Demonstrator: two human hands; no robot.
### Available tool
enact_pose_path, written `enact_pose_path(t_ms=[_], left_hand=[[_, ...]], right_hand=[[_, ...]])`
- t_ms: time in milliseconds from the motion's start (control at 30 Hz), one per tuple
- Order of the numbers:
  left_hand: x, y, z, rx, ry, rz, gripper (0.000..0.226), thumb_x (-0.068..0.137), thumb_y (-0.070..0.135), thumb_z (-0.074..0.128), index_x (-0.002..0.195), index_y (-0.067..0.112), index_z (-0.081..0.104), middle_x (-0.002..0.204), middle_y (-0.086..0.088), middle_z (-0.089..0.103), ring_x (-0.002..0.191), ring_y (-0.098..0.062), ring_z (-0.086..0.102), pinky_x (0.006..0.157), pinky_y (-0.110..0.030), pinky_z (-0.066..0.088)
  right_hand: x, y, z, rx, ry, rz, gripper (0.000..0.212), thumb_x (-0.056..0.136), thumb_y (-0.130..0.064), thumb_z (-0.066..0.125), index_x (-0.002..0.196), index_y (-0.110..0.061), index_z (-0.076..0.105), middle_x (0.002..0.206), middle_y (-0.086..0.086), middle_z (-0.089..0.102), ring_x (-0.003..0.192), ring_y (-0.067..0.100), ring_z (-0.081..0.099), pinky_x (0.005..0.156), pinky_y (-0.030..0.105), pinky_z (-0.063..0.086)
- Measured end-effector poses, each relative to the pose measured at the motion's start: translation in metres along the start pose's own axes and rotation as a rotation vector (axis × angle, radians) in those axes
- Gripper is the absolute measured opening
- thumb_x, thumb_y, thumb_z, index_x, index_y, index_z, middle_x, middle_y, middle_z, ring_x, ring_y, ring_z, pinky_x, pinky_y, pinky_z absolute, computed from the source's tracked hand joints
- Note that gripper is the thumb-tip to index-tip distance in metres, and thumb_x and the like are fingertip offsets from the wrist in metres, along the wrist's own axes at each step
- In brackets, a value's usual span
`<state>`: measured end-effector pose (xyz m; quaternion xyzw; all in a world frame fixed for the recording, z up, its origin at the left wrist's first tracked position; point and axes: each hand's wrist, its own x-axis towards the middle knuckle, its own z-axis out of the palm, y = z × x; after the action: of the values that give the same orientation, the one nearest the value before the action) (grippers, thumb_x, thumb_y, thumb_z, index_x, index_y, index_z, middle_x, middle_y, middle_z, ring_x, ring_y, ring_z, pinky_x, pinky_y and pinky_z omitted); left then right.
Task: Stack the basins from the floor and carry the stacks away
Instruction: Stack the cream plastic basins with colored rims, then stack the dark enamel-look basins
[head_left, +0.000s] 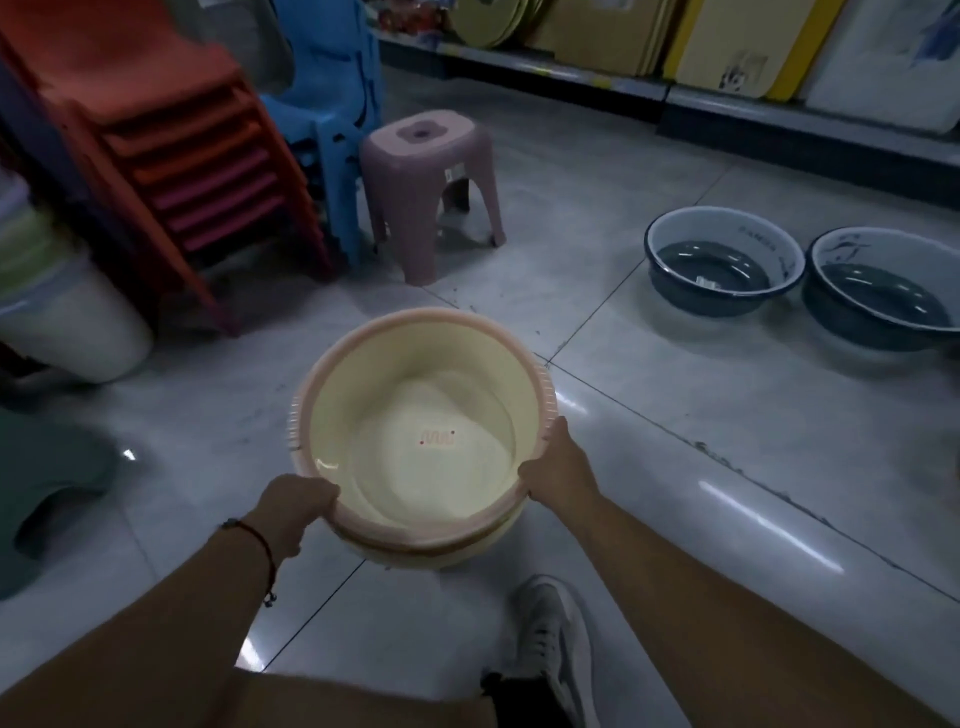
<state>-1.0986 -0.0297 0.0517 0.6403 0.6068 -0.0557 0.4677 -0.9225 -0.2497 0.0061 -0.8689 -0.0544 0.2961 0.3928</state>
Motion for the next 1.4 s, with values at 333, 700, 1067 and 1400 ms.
enact_pose_path(t_ms=[333,700,1067,1400], left_hand=[[0.010,0.003,0.054,0.673,-0.057,0.304,0.043,0.100,0.046,0.047,0.105,0.007,0.063,0.115,-0.015,0.064,0.094,-0.023,0.057,0.079,-0.027,0.042],[-0.082,0.057,0.111,1.188,0.168,0.751,0.076,0.093,0.060,0.041,0.156,0.028,0.011,0.162,-0.014,0.013,0.139,-0.034,0.034,0.107,-0.048,0.037],[-0.230,0.125,0.204,1.306,-0.039,1.353,0.076,0.097,0.059,0.041,0.158,0.027,0.009,0.165,-0.010,0.007,0.148,-0.031,0.021,0.115,-0.045,0.029],[-0.236,0.243,0.305,1.312,-0.021,1.391,0.072,0.097,0.055,0.043,0.156,0.024,0.016,0.164,-0.011,0.014,0.143,-0.031,0.030,0.111,-0.046,0.033]], right_hand=[[0.008,0.045,-0.059,-0.176,-0.121,-0.012,0.102,0.091,-0.034,0.063,0.155,-0.029,-0.016,0.147,0.009,0.046,0.124,0.031,0.053,0.095,0.035,0.045],[-0.060,0.046,-0.154,-0.246,-0.136,-0.058,0.080,0.094,-0.046,0.059,0.158,-0.023,0.017,0.163,0.001,0.020,0.147,0.021,0.026,0.117,0.033,0.026],[-0.194,0.110,-0.334,-0.515,0.225,0.018,0.076,0.096,-0.048,0.053,0.158,-0.023,0.015,0.163,0.004,0.020,0.148,0.024,0.023,0.119,0.036,0.021],[-0.117,0.130,-0.394,-0.769,0.318,0.008,0.076,0.095,-0.056,0.046,0.157,-0.025,0.014,0.164,0.002,0.014,0.150,0.032,0.014,0.120,0.047,0.017]])
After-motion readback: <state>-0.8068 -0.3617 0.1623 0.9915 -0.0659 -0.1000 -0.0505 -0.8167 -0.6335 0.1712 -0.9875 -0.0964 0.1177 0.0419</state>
